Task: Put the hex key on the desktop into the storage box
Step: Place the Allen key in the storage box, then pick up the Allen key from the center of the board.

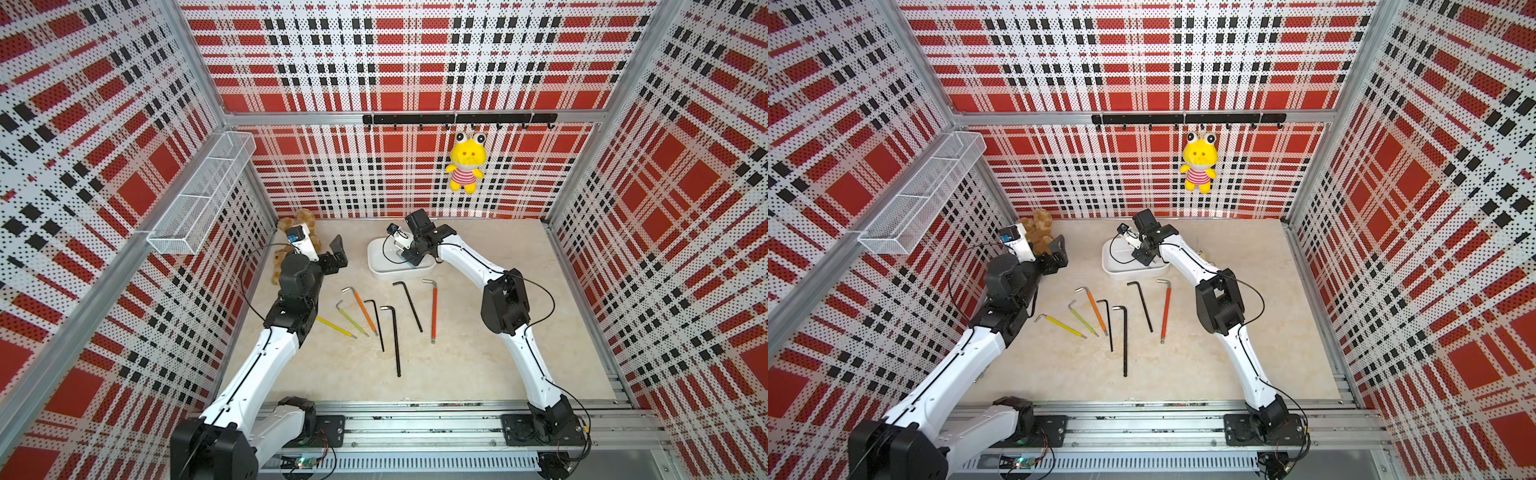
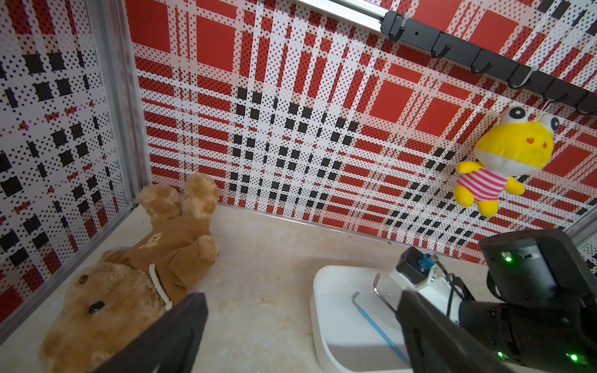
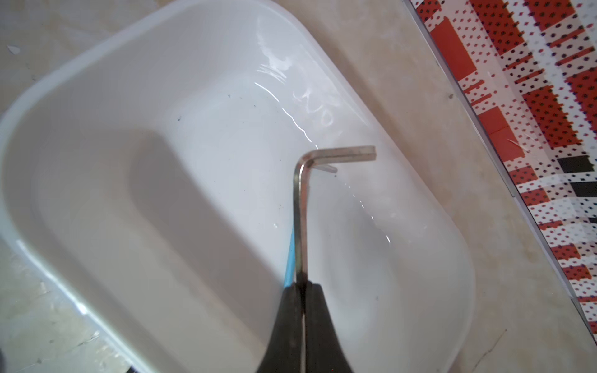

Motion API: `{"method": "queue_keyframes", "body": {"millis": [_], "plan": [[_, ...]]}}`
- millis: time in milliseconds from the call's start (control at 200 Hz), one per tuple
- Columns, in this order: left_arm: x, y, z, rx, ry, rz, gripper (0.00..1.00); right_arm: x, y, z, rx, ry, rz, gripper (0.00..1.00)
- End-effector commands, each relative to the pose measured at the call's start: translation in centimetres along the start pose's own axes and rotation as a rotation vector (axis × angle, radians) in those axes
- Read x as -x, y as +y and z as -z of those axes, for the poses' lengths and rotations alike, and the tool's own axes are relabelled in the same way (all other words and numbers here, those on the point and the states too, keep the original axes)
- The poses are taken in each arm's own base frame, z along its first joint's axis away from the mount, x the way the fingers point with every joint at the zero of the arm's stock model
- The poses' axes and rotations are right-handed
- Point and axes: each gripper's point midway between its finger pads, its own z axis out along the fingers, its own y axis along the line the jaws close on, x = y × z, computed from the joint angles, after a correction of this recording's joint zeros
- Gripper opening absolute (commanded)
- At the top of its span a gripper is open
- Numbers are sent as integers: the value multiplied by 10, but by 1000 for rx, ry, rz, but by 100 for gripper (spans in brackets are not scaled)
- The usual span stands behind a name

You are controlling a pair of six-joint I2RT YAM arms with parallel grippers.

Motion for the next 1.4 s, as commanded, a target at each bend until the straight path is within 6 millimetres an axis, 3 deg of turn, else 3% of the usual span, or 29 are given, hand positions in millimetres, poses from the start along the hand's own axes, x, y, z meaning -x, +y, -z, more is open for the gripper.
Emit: {"method": "queue_keyframes", "body": {"millis": [0,246,646,867,902,977,1022,1178,1393], "plan": [[4,1,-3,8,-3,-7,99,11,-7,-9,14,-61,7,0],[2,3,-5,17,4,-11,99,-14,-15,-34,57,-21,-87,0],[1,4,-6,20,9,-12,99,-49,-12,-53,74,89,-130,0],[2,3,-5,18,6,-12,99,-53,-13,-54,65,100,-146,0],[2,3,-5,18,6,-12,99,-51,-14,-54,57,97,-150,11],[2,4,-5,21,5,-12,99,-48,-17,-51,48,88,-153,21],[3,4,-4,21,4,-11,99,-44,-21,-48,34,78,-160,33],[4,4,-3,21,1,-11,99,-12,-38,-16,-17,-24,-185,49],[5,1,-2,11,-1,-9,99,44,-68,67,-110,-218,-284,70]]}}
